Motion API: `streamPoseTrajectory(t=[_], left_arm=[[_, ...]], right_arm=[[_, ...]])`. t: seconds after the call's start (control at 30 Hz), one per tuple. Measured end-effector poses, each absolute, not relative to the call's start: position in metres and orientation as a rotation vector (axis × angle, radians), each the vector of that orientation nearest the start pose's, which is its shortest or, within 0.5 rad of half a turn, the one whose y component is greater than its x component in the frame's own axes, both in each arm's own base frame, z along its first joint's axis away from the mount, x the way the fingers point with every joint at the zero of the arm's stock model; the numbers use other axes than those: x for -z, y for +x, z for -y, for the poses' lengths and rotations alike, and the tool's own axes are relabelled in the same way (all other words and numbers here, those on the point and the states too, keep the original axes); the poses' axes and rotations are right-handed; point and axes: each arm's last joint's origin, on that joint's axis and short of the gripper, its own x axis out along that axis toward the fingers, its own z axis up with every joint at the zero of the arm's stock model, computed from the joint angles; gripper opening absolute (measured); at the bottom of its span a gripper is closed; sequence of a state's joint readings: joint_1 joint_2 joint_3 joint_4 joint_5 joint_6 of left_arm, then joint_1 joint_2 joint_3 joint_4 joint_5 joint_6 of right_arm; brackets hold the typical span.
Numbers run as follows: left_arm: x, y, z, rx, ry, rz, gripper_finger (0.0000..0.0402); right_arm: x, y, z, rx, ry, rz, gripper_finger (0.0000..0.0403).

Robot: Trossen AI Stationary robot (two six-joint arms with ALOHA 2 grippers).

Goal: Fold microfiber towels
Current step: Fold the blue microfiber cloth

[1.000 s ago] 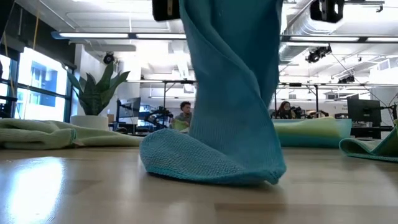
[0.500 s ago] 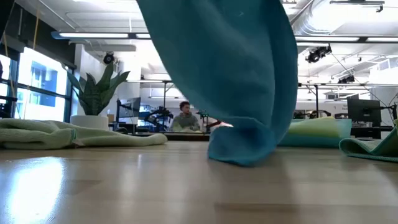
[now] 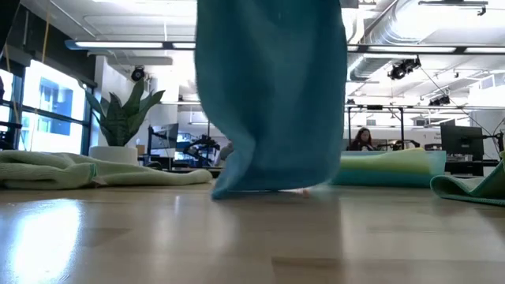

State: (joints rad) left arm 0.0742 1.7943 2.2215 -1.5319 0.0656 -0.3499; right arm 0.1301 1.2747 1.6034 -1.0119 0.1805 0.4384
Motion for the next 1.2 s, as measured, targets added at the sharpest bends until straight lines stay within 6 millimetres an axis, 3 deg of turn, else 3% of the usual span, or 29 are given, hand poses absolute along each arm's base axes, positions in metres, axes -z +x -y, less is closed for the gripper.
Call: streamPoseTrajectory(t=[0.23,0.4,0.53,0.7,0.9,1.2], left_arm=[[-0.438,0.315,-0.018,-0.096,-0.402,-1.094,0.0000],[-0.436,0.314,-0.022,-0.185,-0.365,-1.103,0.0000],[-0.437,0.314,-0.019,-0.054,-0.399,-1.114,0.0000],[-0.437,0.314,-0.020,-0.052,-0.391,-1.113,0.0000],[-0.437,0.313,-0.031,-0.030,-0.304,-1.105,0.0000],[-0.436,0.306,-0.072,-0.217,-0.117,-1.109,0.0000]], right_arm=[[-0.436,0.228,-0.021,0.047,0.315,-0.671,0.0000],[-0.434,0.231,-0.017,0.038,0.309,-0.680,0.0000],[-0.434,0.232,-0.016,-0.005,0.302,-0.685,0.0000],[-0.435,0.232,-0.010,-0.003,0.284,-0.677,0.0000],[-0.435,0.232,-0.001,0.007,0.261,-0.674,0.0000],[-0.439,0.232,0.037,0.141,0.228,-0.606,0.0000]])
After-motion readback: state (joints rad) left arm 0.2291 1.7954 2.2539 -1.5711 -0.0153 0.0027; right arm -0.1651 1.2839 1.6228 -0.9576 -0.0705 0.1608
